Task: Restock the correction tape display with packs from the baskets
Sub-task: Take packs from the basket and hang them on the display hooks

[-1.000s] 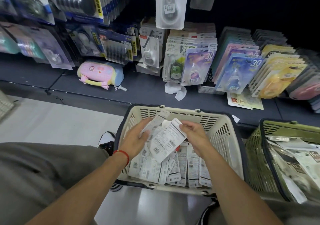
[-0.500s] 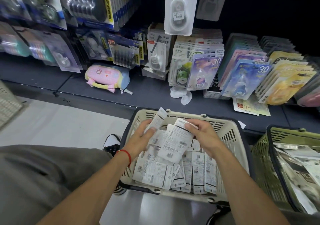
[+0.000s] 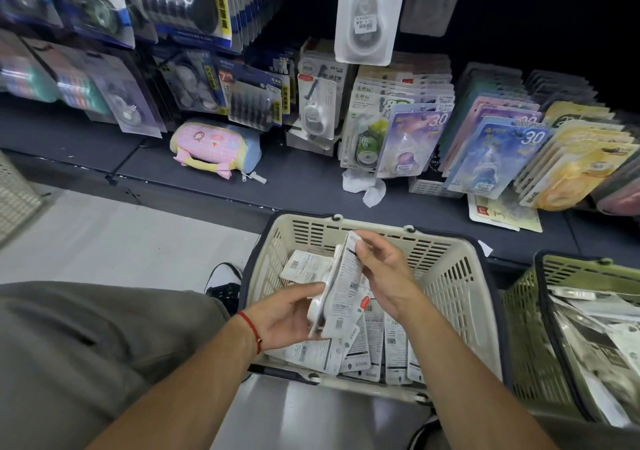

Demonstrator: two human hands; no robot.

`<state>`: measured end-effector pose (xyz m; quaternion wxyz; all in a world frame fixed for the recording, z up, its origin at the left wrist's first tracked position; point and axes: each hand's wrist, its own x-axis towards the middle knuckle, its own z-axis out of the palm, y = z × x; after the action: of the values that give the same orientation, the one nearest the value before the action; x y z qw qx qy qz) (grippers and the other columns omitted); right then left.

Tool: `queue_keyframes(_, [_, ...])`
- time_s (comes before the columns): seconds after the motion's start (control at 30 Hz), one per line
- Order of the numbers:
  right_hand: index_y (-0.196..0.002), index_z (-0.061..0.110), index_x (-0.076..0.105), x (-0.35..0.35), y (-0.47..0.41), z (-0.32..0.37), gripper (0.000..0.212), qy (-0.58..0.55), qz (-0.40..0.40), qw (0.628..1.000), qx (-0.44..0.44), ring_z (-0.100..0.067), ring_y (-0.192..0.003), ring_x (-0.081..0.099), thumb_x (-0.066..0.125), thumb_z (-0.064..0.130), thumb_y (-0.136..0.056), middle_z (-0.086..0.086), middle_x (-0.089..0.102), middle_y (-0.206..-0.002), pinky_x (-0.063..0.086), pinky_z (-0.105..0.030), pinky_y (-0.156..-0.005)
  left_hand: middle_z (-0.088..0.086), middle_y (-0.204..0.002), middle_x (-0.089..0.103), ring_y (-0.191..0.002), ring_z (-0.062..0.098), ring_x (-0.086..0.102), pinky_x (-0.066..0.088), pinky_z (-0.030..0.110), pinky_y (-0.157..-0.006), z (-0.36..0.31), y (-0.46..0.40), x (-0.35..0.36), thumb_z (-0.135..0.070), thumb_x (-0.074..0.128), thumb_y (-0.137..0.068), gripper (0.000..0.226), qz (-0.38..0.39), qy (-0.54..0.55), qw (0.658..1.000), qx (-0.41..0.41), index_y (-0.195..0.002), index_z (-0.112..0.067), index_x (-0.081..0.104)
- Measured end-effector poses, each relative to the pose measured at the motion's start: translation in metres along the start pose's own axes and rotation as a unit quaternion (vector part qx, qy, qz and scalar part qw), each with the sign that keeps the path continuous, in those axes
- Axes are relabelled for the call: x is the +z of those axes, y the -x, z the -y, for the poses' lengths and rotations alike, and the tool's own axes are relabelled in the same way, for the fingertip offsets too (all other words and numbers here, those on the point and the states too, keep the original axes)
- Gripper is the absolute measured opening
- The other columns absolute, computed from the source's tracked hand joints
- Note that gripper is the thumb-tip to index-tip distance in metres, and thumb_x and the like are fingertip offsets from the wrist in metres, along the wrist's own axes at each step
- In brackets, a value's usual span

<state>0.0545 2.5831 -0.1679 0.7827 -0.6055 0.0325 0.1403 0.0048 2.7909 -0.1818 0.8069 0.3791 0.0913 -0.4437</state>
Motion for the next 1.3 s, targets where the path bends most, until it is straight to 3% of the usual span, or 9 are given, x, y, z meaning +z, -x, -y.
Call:
queue_keyframes(0.13, [-0.109, 0.026, 0.081, 0.009, -0.002, -0.009, 0.020, -0.080, 0.034, 0.996, 0.016, -0.010, -0.099, 0.072, 0.071, 0.024, -0.092, 0.004, 0.078, -0.109, 0.059, -0.025, -0.086, 0.024, -0.149, 0.058, -0.139, 0.044, 0.050, 0.030, 0.068, -0.121, 0.007, -0.002, 0.005, -0.035, 0.094, -0.077, 0.079, 0.017, -0.006, 1.000, -0.017, -0.143, -0.010, 0.060])
queue_keyframes(0.37, [-0.129, 0.025, 0.073, 0.008, -0.011, -0.020, 0.027, -0.042, 0.053, 0.996, 0.060, -0.020, -0.107, 0.074, 0.068, 0.021, -0.102, -0.009, 0.075, -0.127, 0.063, -0.036, -0.083, 0.015, -0.116, 0.077, -0.105, 0.033, 0.076, 0.062, 0.053, -0.084, 0.006, 0.000, 0.007, -0.029, 0.097, -0.069, 0.078, -0.082, 0.026, 0.995, 0.047, -0.136, -0.011, 0.063])
queue_keyframes(0.47, [-0.131, 0.027, 0.073, -0.017, -0.015, -0.036, 0.028, 0.165, -0.035, 0.984, 0.049, -0.024, -0.117, 0.070, 0.061, 0.019, -0.107, -0.001, 0.074, -0.128, 0.060, -0.032, -0.085, 0.016, -0.118, 0.076, -0.106, 0.032, 0.075, 0.059, 0.053, -0.093, -0.010, 0.009, -0.003, -0.023, 0.085, -0.080, 0.063, -0.151, -0.022, 0.986, 0.065, -0.137, -0.007, 0.064])
queue_keyframes(0.67, [-0.164, 0.037, 0.032, -0.018, -0.022, -0.097, 0.073, 0.645, 0.109, 0.756, 0.008, -0.022, -0.162, 0.008, 0.068, 0.033, -0.101, 0.009, 0.014, -0.176, 0.018, -0.052, -0.128, 0.017, -0.125, 0.075, -0.113, 0.033, 0.074, 0.063, 0.052, -0.091, -0.020, 0.024, -0.014, -0.022, 0.081, -0.083, 0.044, -0.209, -0.049, 0.968, 0.129, -0.126, -0.015, 0.074])
queue_keyframes(0.77, [-0.159, 0.032, 0.041, -0.014, -0.027, -0.110, 0.060, 0.696, 0.083, 0.711, -0.049, -0.024, -0.162, 0.015, 0.063, 0.022, -0.104, 0.006, 0.031, -0.171, 0.019, -0.047, -0.128, 0.012, -0.123, 0.077, -0.115, 0.033, 0.073, 0.064, 0.045, -0.081, -0.020, 0.028, -0.017, -0.037, 0.083, -0.077, 0.060, -0.270, -0.074, 0.948, 0.153, -0.131, -0.015, 0.066])
queue_keyframes(0.93, [-0.125, 0.018, 0.076, -0.023, -0.031, -0.074, 0.024, 0.546, -0.006, 0.828, -0.127, -0.024, -0.130, 0.058, 0.063, 0.016, -0.105, -0.002, 0.073, -0.130, 0.041, -0.046, -0.115, 0.015, -0.123, 0.075, -0.108, 0.034, 0.076, 0.063, 0.051, -0.083, -0.023, 0.029, -0.024, -0.040, 0.069, -0.092, 0.049, -0.282, -0.055, 0.944, 0.162, -0.131, -0.011, 0.065])
queue_keyframes(1.1, [-0.107, 0.025, 0.074, -0.043, -0.031, -0.001, 0.014, 0.364, -0.120, 0.920, -0.086, 0.005, -0.093, 0.064, 0.066, 0.014, -0.103, 0.010, 0.073, -0.102, 0.048, -0.022, -0.085, 0.014, -0.113, 0.077, -0.093, 0.031, 0.077, 0.063, 0.046, -0.067, -0.029, 0.018, -0.025, -0.018, 0.066, -0.100, 0.024, -0.339, -0.034, 0.925, 0.170, -0.124, -0.015, 0.067])
queue_keyframes(1.2, [-0.106, 0.018, 0.074, -0.054, -0.023, 0.035, 0.010, 0.355, -0.063, 0.931, -0.063, -0.013, -0.097, 0.070, 0.069, 0.011, -0.101, -0.001, 0.077, -0.105, 0.054, -0.031, -0.088, 0.002, -0.114, 0.073, -0.098, 0.023, 0.074, 0.062, 0.039, -0.061, -0.026, 0.011, -0.019, -0.022, 0.071, -0.099, 0.028, -0.407, -0.175, 0.874, 0.200, -0.125, -0.024, 0.060])
queue_keyframes(1.3, [-0.101, 0.025, 0.078, -0.052, -0.014, 0.053, 0.015, 0.340, 0.035, 0.939, -0.030, -0.002, -0.089, 0.069, 0.071, 0.013, -0.100, 0.010, 0.080, -0.093, 0.053, -0.022, -0.079, -0.012, -0.112, 0.067, -0.085, -0.001, 0.072, 0.059, 0.018, -0.062, -0.023, 0.006, -0.012, -0.021, 0.067, -0.101, 0.033, -0.405, -0.298, 0.835, 0.222, -0.129, -0.029, 0.052])
